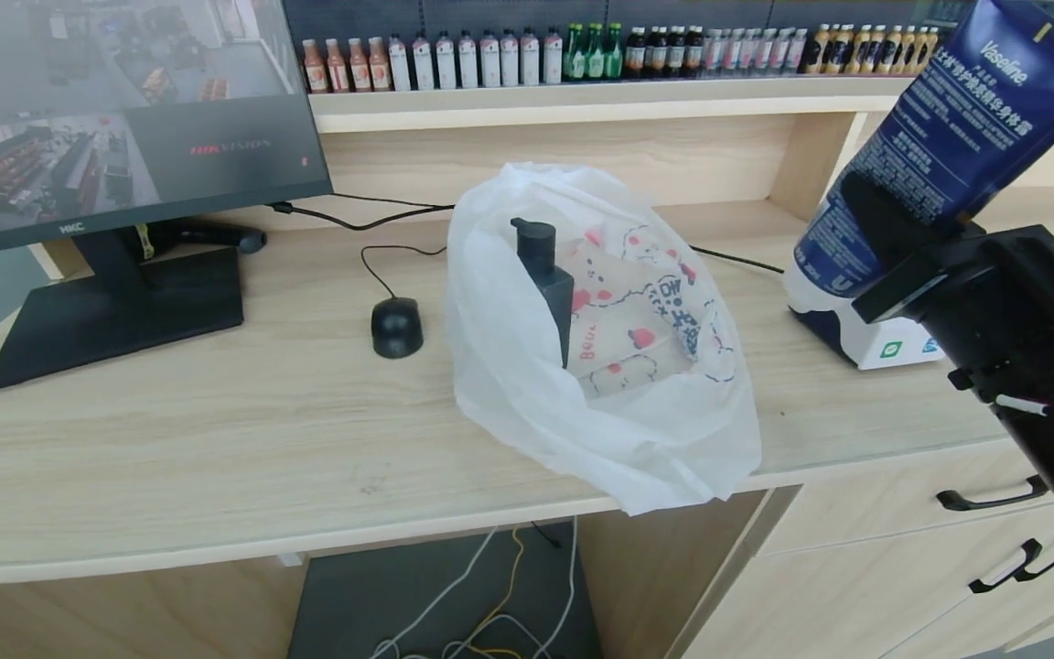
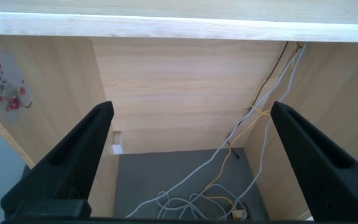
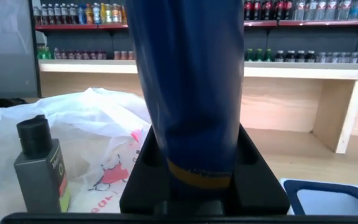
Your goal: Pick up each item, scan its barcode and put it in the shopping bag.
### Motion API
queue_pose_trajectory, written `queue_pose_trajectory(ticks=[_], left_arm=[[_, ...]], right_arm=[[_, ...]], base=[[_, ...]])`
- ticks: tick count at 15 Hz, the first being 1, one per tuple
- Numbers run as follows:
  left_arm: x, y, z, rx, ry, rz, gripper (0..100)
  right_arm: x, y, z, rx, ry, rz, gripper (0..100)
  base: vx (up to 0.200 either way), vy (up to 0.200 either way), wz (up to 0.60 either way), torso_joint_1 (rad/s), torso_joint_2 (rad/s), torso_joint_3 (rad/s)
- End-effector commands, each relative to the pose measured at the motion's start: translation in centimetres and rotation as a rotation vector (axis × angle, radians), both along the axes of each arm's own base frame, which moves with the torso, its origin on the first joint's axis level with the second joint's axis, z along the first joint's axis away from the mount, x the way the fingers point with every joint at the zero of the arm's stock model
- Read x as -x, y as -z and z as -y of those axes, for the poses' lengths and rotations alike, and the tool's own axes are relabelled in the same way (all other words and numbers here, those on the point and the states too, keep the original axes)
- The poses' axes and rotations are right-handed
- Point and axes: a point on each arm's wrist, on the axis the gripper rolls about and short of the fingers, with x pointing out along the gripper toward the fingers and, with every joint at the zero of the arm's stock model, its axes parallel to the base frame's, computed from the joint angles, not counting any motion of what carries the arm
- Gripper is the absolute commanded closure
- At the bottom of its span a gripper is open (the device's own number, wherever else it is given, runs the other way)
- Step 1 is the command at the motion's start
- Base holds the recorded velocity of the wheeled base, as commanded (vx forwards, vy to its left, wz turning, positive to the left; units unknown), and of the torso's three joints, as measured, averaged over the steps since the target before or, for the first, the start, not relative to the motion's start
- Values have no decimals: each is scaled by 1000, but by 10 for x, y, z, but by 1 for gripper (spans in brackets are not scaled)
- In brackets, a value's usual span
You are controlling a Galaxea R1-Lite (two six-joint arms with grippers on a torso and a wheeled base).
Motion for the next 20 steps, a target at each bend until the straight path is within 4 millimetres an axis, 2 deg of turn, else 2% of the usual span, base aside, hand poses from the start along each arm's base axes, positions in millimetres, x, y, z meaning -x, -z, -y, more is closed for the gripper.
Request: queue_pose_trajectory(ticks=[1, 5, 7, 9, 10, 12, 16, 18, 20], left_arm=[[0, 0, 0, 0, 0, 0, 0], [0, 0, 0, 1, 0, 0, 0], [0, 0, 0, 1, 0, 0, 0], [0, 0, 0, 1, 0, 0, 0], [0, 0, 0, 1, 0, 0, 0], [0, 0, 0, 1, 0, 0, 0], [0, 0, 0, 0, 1, 0, 0], [0, 0, 0, 0, 1, 0, 0], [0, 0, 0, 0, 1, 0, 0]], right_arm=[[0, 1, -3, 42, -8, 14, 100], [2, 8, -21, 89, -84, 7, 100], [-12, -11, -29, 20, -105, 40, 100], [-23, -26, -32, -40, -96, -26, 100], [-30, -41, -37, -113, -86, -64, 100], [-37, -54, -42, -104, -93, -99, 100], [-45, -54, -75, -69, -151, -141, 100], [-46, -40, -86, -29, -169, -174, 100], [-48, -31, -89, 4, -159, -189, 100]], base=[[0, 0, 0, 0, 0, 0], [0, 0, 0, 0, 0, 0], [0, 0, 0, 0, 0, 0], [0, 0, 0, 0, 0, 0], [0, 0, 0, 0, 0, 0], [0, 0, 0, 0, 0, 0], [0, 0, 0, 0, 0, 0], [0, 0, 0, 0, 0, 0], [0, 0, 0, 0, 0, 0]])
